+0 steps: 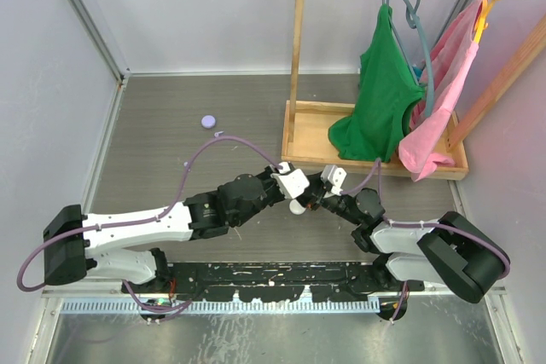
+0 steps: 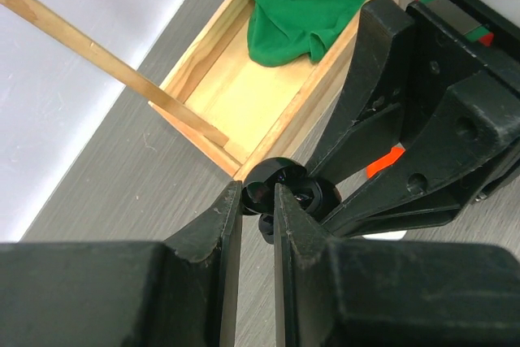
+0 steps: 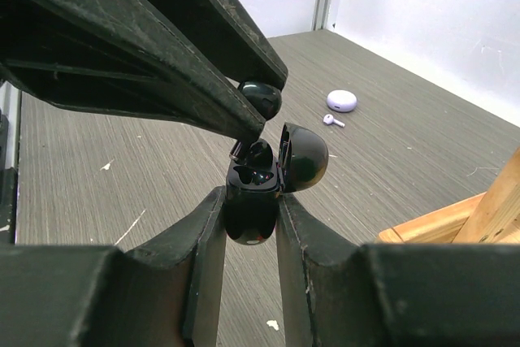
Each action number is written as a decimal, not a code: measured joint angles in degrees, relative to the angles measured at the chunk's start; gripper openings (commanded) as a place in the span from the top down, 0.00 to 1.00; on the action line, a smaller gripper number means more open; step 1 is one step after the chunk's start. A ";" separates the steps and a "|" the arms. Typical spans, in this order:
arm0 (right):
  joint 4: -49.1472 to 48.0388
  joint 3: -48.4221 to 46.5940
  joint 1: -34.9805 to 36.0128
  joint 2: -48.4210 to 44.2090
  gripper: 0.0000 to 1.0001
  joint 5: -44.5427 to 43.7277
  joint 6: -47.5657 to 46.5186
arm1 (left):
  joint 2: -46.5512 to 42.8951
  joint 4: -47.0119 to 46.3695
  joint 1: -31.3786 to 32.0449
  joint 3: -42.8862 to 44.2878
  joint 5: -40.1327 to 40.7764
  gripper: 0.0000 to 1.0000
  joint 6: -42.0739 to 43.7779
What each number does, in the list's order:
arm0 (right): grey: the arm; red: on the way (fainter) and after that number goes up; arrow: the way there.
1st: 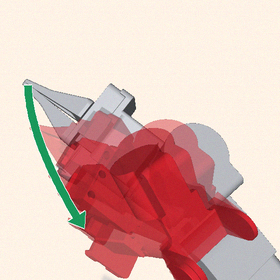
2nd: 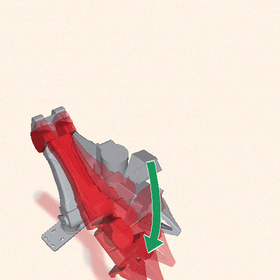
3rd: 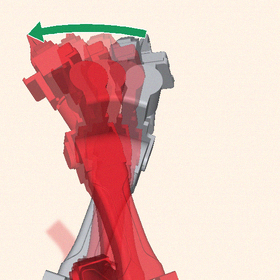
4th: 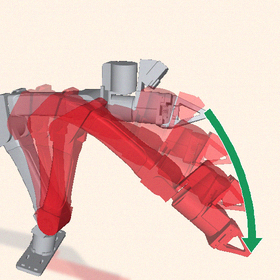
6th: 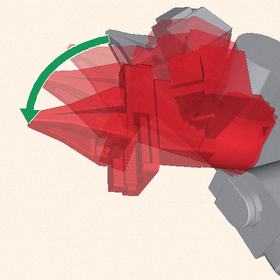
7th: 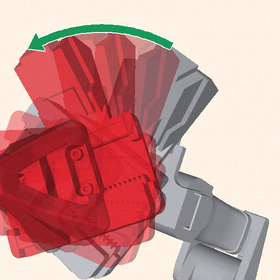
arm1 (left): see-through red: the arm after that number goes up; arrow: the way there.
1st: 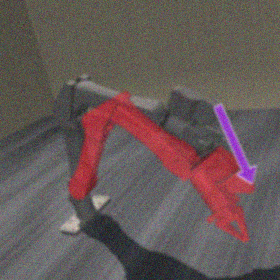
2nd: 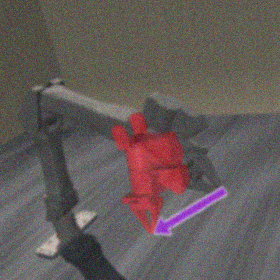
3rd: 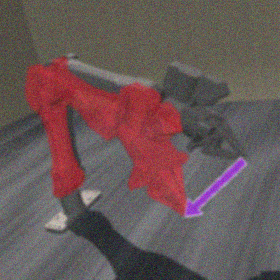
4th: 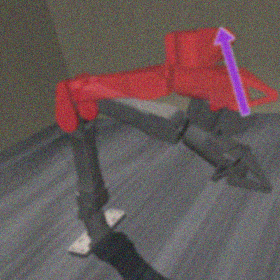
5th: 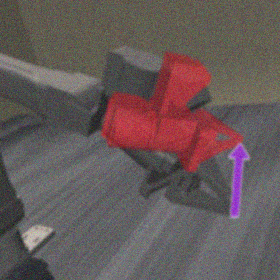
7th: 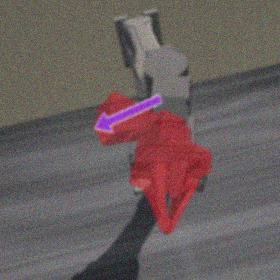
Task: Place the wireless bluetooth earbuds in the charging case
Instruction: Place the earbud in the charging case.
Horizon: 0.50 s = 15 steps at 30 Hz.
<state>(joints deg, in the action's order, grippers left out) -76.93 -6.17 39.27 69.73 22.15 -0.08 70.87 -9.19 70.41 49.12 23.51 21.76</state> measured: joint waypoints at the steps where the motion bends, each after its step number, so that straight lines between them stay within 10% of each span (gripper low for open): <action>1: -0.04 0.00 0.00 0.00 0.99 0.00 0.02 | 0.11 -0.33 -0.02 -0.15 0.31 0.97 0.13; 15: -0.22 0.02 0.02 0.00 0.99 -0.02 0.20 | 1.05 -0.46 0.11 -0.33 1.36 0.97 0.17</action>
<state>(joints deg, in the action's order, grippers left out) -77.14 -6.15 39.29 69.73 22.13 0.12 71.92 -9.65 70.52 48.80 24.86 21.93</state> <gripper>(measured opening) 0.333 0.185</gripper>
